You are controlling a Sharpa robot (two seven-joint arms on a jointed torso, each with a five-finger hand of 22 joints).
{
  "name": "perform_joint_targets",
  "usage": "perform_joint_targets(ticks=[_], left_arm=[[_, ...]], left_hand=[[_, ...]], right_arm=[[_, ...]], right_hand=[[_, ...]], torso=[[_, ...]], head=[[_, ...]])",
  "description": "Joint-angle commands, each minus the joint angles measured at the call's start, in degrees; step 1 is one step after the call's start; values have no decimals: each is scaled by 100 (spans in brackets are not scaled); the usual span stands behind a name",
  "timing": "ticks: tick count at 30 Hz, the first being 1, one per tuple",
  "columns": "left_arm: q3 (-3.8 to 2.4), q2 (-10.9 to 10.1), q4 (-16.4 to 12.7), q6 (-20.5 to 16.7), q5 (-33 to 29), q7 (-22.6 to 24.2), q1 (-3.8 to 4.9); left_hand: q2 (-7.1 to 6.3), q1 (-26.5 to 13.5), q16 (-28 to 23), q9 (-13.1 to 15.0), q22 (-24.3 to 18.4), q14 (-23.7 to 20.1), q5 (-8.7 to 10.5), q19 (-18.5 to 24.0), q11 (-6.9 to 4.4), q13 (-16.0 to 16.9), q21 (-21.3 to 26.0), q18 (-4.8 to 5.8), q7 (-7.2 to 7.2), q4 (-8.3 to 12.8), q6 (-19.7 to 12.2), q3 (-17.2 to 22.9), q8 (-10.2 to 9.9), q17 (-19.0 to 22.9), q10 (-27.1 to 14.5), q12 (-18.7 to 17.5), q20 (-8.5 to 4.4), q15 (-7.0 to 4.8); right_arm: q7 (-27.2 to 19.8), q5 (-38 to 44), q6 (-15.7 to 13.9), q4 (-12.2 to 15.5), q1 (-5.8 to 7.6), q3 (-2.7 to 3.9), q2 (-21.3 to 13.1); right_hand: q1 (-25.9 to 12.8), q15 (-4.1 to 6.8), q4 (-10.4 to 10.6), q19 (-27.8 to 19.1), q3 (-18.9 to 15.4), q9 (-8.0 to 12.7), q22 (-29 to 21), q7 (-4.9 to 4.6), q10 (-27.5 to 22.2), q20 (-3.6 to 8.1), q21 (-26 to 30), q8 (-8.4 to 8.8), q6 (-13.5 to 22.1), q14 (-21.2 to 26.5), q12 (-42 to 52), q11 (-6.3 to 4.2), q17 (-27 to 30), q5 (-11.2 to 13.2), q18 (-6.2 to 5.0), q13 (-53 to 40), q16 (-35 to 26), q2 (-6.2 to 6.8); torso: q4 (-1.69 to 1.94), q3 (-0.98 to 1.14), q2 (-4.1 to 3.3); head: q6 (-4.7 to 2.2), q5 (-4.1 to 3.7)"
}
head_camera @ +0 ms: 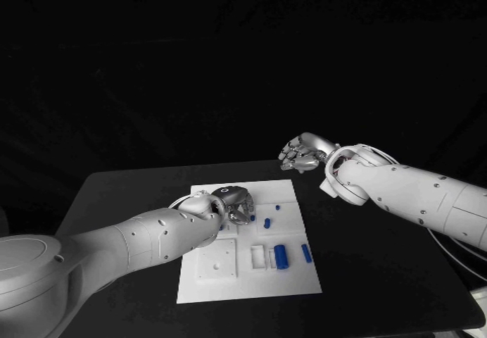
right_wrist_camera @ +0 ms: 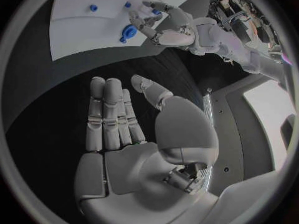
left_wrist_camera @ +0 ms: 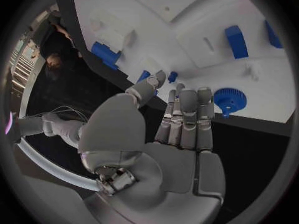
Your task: Assemble the parts on the task board
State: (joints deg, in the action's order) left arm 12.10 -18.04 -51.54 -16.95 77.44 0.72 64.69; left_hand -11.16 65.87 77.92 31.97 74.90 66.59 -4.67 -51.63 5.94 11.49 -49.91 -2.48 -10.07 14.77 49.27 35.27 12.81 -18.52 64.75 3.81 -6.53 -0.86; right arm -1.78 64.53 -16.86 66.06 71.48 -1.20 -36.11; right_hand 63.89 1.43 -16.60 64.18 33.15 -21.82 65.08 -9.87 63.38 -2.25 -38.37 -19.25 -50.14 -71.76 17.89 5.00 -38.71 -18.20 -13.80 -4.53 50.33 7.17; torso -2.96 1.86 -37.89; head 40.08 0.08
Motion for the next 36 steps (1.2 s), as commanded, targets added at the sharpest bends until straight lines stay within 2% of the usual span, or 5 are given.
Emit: perform_joint_targets(ticks=[1,9,15,24,36], left_arm=[[-4,64,91,-5,-17,-44,-20],[-5,167,245,83,-43,-45,-25],[-5,255,411,166,-46,-82,-70],[-5,368,472,237,-52,-111,-99],[-5,472,620,269,-52,-155,-120]], left_hand=[[-28,-27,30,-12,78,3,45,-7,37,-22,-1,-322,14,-57,-5,-9,6,-7,-91,-8,49,59],[4,-31,45,-6,80,12,62,-11,42,-67,1,-341,58,-80,75,-7,64,-11,-103,-3,59,64],[65,-34,81,-2,84,47,61,-30,23,-99,-8,-357,99,-79,151,-22,122,-24,-35,25,54,45],[102,-66,139,-4,91,100,75,-63,-14,-132,-27,-362,135,-61,233,-67,184,-45,85,53,30,11],[113,-116,185,-15,91,144,95,-102,-37,-166,-44,-362,153,-57,270,-115,216,-61,158,54,5,-13]], right_arm=[[-11,-2,4,11,7,4,13],[-10,-19,12,12,25,6,36],[-7,-22,12,17,48,7,46],[-1,-22,9,29,78,7,62],[0,-22,4,34,104,8,86]], right_hand=[[-51,-4,-3,37,40,8,13,-20,45,15,-23,6,9,-38,-36,9,-7,-37,-120,6,38,5],[-64,-4,0,43,44,9,18,-20,51,19,-28,5,9,-41,-46,8,-17,-53,-120,6,44,4],[-71,-3,1,48,48,9,23,-20,56,21,-32,4,7,-43,-53,8,-24,-64,-120,6,49,2],[-74,-2,-1,51,53,9,26,-19,61,24,-35,4,7,-45,-58,7,-30,-72,-120,6,52,3],[-77,-1,-1,56,59,9,31,-19,67,28,-40,3,5,-48,-67,6,-38,-79,-120,6,57,3]], torso=[[0,2,-4],[-1,5,-2],[1,4,-7],[7,0,-5],[7,5,-2]], head=[[1,-11],[5,-26],[12,-44],[40,-72],[51,-98]])
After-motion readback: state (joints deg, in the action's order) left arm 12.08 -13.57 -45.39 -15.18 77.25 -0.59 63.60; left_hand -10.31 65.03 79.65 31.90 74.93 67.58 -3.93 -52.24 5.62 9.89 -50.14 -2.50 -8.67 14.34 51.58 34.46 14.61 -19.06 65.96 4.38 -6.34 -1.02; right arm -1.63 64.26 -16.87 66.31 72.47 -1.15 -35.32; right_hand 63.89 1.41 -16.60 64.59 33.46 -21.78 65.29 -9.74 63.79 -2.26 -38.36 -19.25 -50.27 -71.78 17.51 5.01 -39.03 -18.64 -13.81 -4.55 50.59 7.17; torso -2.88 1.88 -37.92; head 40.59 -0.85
